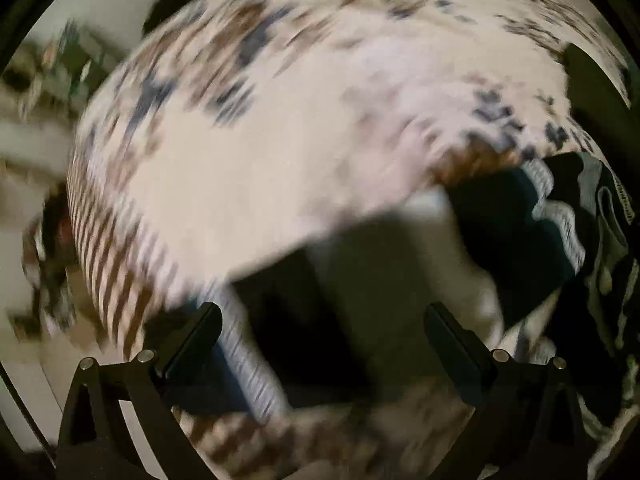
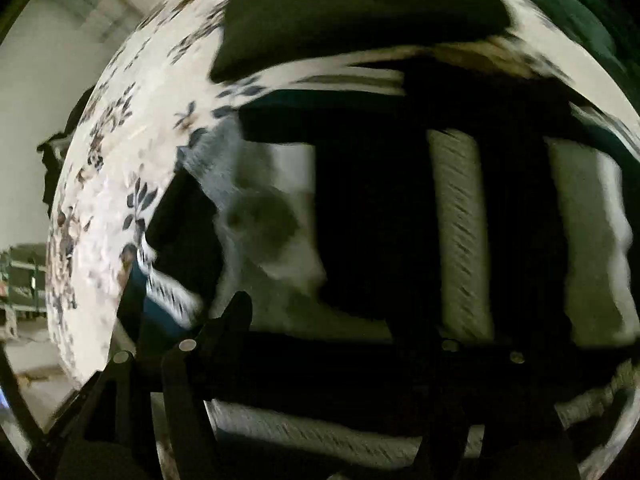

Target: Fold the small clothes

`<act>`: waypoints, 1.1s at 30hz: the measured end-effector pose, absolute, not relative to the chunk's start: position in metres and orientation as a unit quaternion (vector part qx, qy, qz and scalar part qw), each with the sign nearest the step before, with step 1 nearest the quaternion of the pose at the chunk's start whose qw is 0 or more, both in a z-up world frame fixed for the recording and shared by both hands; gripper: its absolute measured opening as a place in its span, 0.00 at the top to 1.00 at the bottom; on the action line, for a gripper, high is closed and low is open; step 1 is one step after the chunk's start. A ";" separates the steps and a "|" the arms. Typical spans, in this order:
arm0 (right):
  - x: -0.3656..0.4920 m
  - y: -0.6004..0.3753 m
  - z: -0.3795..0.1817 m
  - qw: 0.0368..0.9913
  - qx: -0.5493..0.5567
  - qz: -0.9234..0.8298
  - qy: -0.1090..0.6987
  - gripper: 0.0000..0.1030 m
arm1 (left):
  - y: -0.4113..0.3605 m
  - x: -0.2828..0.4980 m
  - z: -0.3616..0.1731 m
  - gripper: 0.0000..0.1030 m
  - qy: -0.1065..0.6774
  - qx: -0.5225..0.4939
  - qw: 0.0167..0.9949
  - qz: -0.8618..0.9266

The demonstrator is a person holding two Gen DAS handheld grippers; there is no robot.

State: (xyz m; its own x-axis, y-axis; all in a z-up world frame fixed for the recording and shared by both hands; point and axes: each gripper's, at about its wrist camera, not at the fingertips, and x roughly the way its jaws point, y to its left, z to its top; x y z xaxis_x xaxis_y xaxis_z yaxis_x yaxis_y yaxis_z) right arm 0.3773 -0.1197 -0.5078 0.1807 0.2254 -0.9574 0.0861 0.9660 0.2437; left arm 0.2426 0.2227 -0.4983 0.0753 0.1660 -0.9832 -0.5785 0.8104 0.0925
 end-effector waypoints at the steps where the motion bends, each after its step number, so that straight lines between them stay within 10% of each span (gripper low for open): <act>1: 0.365 -0.129 -0.505 0.757 0.115 0.029 0.642 0.30 | 0.228 0.227 -0.499 0.00 0.634 -0.188 0.703 0.263; 12: 0.331 -0.163 -0.531 0.736 0.092 -0.072 0.667 0.30 | 0.305 0.095 -0.591 0.03 0.484 -0.648 0.514 0.285; 13: 0.331 -0.163 -0.534 0.735 0.097 -0.080 0.667 0.30 | 0.311 0.097 -0.590 0.14 0.469 -0.649 0.519 0.300; 14: 0.331 -0.162 -0.536 0.734 0.094 -0.091 0.667 0.30 | 0.318 0.102 -0.587 0.24 0.456 -0.643 0.527 0.318; 16: 0.335 -0.158 -0.537 0.728 0.059 -0.125 0.671 0.30 | 0.331 0.111 -0.577 0.87 0.451 -0.616 0.538 0.357; 17: 0.340 -0.153 -0.539 0.727 0.038 -0.140 0.671 0.30 | 0.334 0.114 -0.571 0.92 0.447 -0.605 0.546 0.369; 33: 0.370 -0.211 -0.519 0.746 0.050 -0.156 0.645 0.14 | 0.158 0.305 -0.395 0.94 0.447 -0.167 0.858 0.192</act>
State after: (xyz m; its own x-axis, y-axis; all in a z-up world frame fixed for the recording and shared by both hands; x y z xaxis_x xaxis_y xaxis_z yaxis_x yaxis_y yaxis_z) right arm 0.3703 -0.2115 -0.5188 0.1189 -0.1686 -0.9785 0.2978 0.9462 -0.1268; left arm 0.3048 0.1583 -0.3952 0.5273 0.1802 -0.8303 -0.4792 0.8701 -0.1155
